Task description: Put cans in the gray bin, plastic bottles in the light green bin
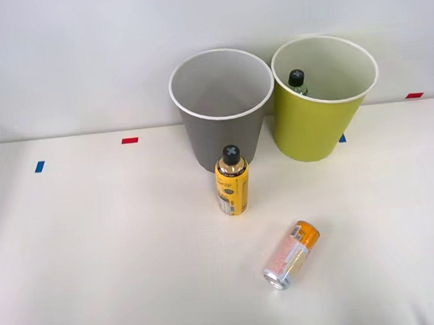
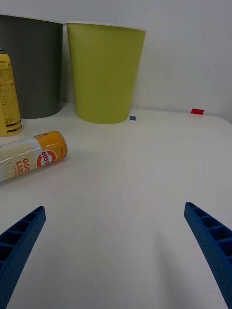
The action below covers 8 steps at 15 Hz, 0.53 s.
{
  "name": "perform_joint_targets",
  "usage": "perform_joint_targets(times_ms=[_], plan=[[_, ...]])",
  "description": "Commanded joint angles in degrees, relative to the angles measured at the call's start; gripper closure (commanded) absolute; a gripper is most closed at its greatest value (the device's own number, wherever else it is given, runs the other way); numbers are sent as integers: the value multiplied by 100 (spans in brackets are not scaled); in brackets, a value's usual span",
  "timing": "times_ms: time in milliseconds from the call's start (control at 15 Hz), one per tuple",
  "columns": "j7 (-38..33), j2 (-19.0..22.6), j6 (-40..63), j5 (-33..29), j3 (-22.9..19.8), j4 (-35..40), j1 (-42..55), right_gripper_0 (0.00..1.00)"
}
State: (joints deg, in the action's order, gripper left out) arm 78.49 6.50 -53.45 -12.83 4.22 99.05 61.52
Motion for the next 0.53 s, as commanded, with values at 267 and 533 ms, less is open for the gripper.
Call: perform_joint_targets(times_ms=[267,533], plan=[[0,0,1,0,0,0,0,0],[0,0,1,0,0,0,0,0]])
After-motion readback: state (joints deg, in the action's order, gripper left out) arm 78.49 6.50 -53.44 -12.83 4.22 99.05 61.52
